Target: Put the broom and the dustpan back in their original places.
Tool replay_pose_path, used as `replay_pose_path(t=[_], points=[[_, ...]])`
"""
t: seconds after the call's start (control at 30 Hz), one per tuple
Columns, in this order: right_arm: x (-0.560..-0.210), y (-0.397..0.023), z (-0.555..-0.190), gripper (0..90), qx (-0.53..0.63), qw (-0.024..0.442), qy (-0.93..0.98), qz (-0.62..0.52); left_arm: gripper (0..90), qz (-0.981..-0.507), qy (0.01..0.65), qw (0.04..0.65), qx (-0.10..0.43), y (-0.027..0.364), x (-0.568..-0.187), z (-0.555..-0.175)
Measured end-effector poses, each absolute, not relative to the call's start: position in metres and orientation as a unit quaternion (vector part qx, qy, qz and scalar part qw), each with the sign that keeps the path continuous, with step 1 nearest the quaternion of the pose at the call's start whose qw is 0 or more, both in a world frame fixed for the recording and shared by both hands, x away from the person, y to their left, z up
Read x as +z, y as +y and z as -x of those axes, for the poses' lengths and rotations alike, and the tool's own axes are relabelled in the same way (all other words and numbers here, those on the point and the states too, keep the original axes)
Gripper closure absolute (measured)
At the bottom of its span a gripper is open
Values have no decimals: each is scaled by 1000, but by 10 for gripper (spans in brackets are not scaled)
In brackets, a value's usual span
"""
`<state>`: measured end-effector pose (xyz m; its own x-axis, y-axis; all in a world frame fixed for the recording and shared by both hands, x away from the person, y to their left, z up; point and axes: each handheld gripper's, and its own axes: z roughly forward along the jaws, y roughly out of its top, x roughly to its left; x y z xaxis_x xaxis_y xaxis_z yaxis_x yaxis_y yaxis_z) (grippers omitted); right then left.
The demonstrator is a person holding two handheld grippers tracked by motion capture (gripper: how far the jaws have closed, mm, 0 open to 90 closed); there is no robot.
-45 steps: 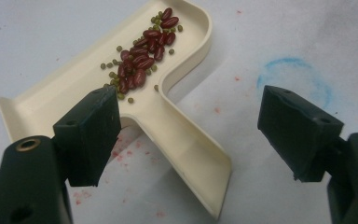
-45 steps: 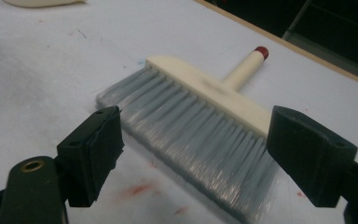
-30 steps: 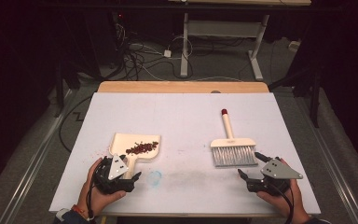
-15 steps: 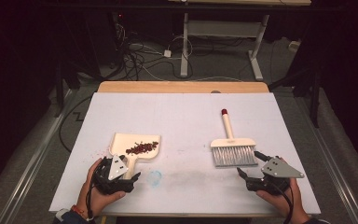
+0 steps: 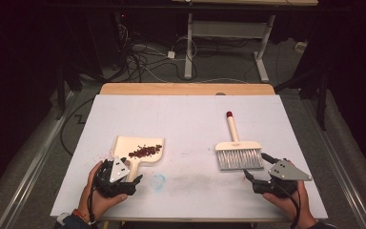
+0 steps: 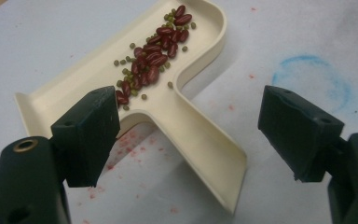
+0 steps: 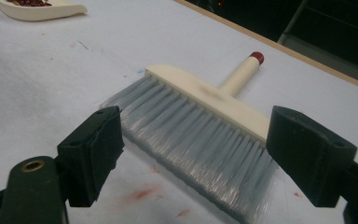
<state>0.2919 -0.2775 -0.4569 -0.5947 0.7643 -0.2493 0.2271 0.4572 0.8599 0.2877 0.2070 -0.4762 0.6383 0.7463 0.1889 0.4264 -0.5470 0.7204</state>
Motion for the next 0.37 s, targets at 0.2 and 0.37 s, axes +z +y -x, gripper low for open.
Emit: replay_pose_path(t=[0.2,0.37], points=[[-457,-280,-292,188,415,327,790,-311,207,-843,349,323,252,206,-476,-290],[-456,-281,-293,188,414,330,788,-314,207,-841,351,325,251,207,-476,-291]])
